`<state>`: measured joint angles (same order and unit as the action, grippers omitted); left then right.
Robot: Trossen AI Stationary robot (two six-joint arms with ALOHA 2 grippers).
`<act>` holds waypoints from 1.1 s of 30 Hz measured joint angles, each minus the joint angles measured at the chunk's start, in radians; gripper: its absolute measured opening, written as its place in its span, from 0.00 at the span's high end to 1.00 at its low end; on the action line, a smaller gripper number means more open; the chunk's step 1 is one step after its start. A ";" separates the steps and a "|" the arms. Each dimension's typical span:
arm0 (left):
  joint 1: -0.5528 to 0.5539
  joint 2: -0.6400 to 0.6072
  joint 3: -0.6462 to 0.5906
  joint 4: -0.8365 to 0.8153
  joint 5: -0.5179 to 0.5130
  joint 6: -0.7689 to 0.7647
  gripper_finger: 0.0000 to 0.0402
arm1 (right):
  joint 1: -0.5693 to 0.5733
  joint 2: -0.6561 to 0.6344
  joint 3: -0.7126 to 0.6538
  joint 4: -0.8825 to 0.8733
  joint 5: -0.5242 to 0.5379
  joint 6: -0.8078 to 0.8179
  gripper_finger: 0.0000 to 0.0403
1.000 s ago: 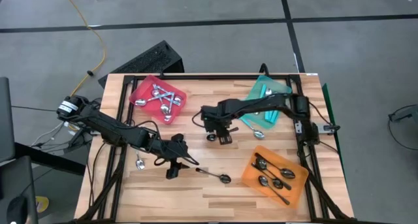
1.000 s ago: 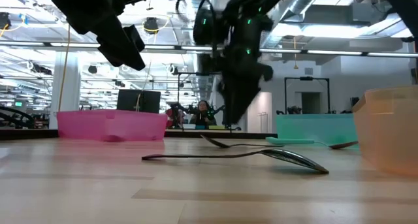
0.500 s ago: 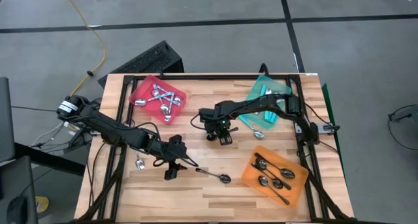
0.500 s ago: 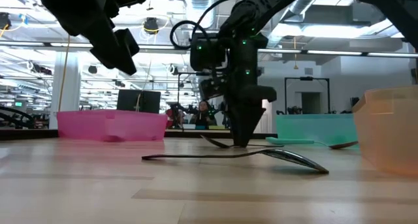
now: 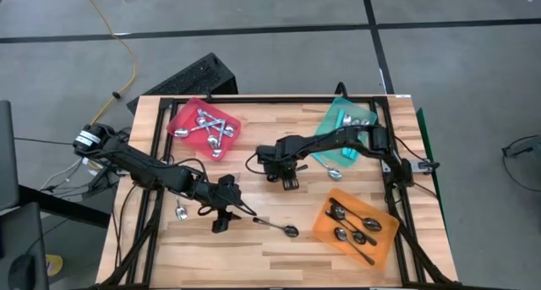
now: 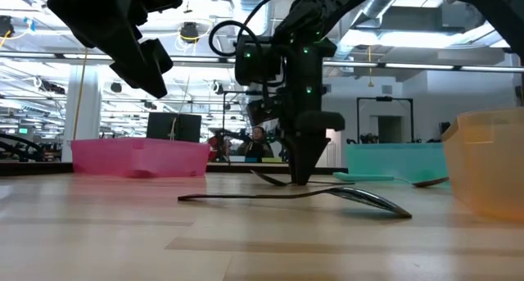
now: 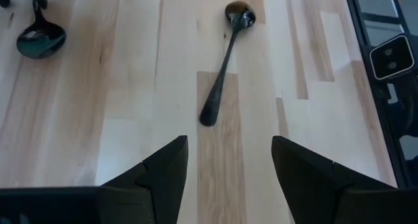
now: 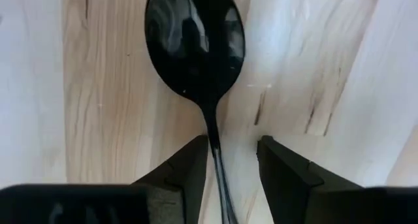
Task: Sort silverware by color (type)
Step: Put the black spoon into the orange bin
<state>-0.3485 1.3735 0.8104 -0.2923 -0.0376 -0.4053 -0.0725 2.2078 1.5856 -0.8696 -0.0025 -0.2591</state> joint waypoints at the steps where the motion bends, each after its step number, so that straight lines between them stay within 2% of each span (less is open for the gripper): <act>1: 0.000 0.000 0.000 -0.002 0.003 0.000 0.49 | 0.005 0.000 0.000 -0.002 0.014 0.008 0.60; 7: 0.000 0.000 0.000 -0.002 0.004 0.000 0.49 | 0.024 0.000 -0.001 -0.001 0.038 0.050 0.66; 16: 0.000 0.000 0.000 0.001 0.005 0.000 0.49 | 0.020 0.000 -0.001 -0.015 0.024 0.106 0.95; 24: 0.000 0.000 0.000 0.002 0.007 0.000 0.49 | 0.020 -0.001 -0.002 -0.016 0.025 0.138 0.95; 33: 0.000 0.000 0.000 0.002 0.015 0.005 0.49 | -0.025 -0.090 -0.010 -0.015 0.016 0.165 0.95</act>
<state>-0.3485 1.3735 0.8104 -0.2901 -0.0231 -0.4007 -0.0974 2.1181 1.5754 -0.8849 0.0139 -0.0938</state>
